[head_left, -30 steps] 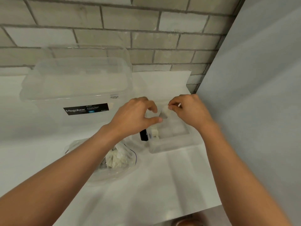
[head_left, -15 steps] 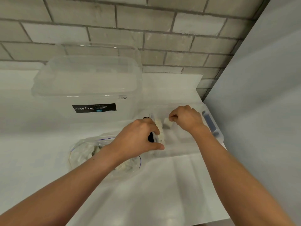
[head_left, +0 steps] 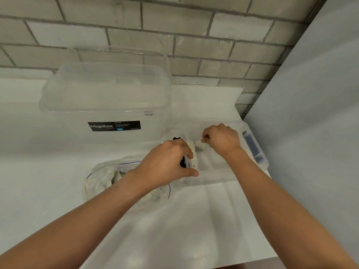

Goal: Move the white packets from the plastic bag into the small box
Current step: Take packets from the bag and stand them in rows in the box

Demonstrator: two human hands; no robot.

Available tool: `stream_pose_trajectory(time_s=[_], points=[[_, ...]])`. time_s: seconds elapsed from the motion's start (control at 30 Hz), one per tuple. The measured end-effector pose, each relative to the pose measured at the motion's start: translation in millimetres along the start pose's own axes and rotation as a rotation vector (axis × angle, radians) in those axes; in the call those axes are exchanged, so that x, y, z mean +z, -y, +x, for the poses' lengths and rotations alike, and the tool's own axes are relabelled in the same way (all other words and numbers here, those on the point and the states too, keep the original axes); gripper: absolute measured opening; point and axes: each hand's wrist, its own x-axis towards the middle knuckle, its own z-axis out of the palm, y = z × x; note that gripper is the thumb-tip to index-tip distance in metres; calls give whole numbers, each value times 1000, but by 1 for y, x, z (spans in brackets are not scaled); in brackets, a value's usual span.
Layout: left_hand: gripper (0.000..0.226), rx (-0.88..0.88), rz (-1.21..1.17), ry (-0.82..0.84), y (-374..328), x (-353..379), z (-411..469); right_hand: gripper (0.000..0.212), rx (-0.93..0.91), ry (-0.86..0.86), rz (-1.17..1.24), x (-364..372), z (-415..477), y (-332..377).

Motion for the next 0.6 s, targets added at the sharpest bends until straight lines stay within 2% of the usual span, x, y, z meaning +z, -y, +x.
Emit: stream_pose_trajectory(time_s=[0.2, 0.37, 0.6], points=[[51, -1, 10, 5, -1, -1, 0, 15, -18, 51, -36, -3, -3, 1], [51, -3, 13, 6, -1, -1, -1, 20, -14, 115, -30, -6, -4, -4], [50, -2, 26, 9, -2, -1, 0, 15, -21, 102, -68, -6, 3, 2]])
